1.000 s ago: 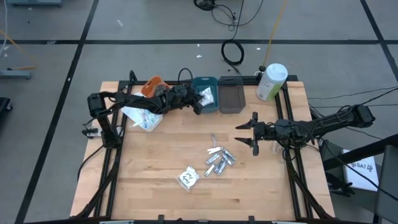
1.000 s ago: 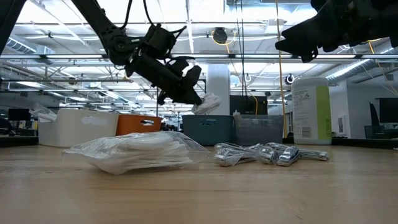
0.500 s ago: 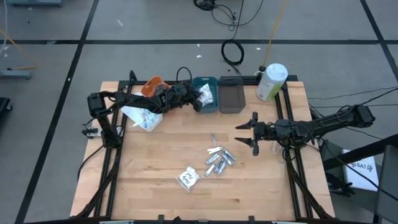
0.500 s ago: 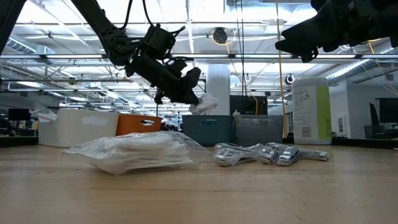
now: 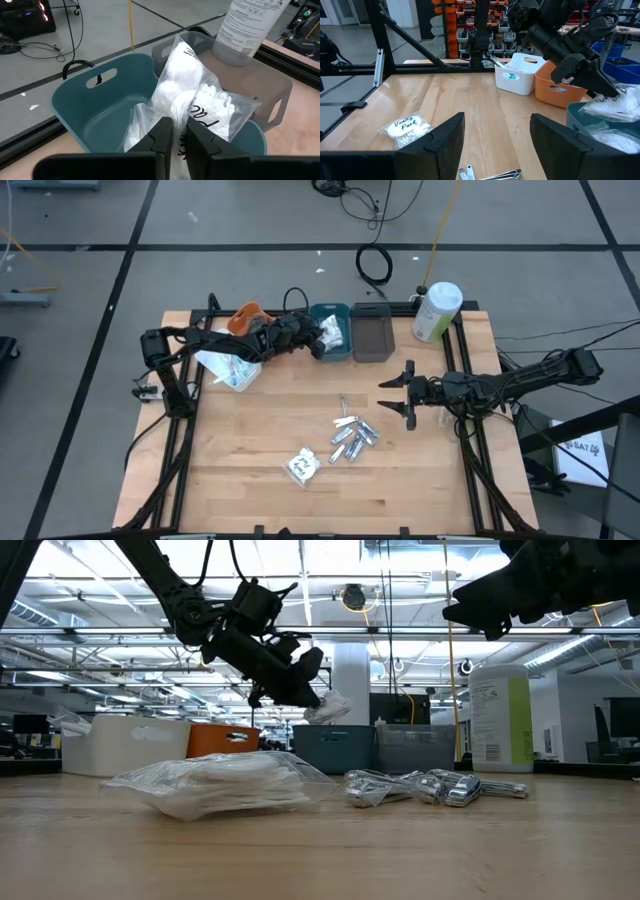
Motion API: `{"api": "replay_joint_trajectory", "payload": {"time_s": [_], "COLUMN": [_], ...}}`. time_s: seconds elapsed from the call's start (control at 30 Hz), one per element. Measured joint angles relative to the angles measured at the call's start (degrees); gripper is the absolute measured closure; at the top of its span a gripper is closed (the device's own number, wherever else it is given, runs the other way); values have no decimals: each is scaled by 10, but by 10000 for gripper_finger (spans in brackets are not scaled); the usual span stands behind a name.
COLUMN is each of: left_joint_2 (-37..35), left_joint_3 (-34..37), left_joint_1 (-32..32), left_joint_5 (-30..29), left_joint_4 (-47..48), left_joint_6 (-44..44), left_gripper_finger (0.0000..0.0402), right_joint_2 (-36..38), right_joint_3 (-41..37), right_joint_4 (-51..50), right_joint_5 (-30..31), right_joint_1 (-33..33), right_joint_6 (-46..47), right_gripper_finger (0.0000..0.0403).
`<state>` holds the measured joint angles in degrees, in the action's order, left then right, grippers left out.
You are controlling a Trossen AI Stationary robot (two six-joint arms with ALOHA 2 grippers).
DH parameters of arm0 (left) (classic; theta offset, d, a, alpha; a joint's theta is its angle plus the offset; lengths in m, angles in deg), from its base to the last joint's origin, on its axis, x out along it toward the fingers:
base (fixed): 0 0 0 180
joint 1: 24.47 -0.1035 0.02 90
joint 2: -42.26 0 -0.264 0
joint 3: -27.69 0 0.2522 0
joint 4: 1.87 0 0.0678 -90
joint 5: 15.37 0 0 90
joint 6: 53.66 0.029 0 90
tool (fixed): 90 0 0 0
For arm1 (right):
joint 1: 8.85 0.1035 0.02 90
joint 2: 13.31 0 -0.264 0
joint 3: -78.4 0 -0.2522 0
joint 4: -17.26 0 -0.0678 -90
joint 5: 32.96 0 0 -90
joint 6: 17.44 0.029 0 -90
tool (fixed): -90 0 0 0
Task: Pick & Place Travel size toiletries
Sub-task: Put the top white cotton packet into the green bin, then put the white cotton packet into the green bin
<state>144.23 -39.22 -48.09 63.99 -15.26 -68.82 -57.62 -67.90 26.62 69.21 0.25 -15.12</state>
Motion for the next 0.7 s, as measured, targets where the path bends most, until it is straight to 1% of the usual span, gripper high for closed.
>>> {"api": "replay_joint_trajectory", "payload": {"time_s": [0.07, 0.13, 0.4, 0.53, 0.6, 0.7], "left_joint_2": [0, 0, 0, 0, 0, -8], "left_joint_3": [0, 0, 0, 0, 0, 1], "left_joint_1": [0, 0, -4, -3, -1, 7], "left_joint_5": [0, 0, 0, 6, 33, 103], "left_joint_4": [0, 0, 0, 0, 0, 4], "left_joint_6": [0, 0, -4, 2, 19, 30], "left_gripper_finger": [348, 323, 192, 145, 130, 117], "right_joint_2": [0, 0, 0, 0, 0, 0], "right_joint_3": [0, 0, 0, 0, 0, 0], "right_joint_4": [0, 0, 0, 0, 0, 0], "right_joint_5": [0, 0, 0, 0, 0, 0], "right_joint_1": [0, 0, 0, 0, 0, 0], "right_joint_6": [0, 0, 0, 0, 0, 0], "right_gripper_finger": [190, 190, 190, 190, 190, 190]}}
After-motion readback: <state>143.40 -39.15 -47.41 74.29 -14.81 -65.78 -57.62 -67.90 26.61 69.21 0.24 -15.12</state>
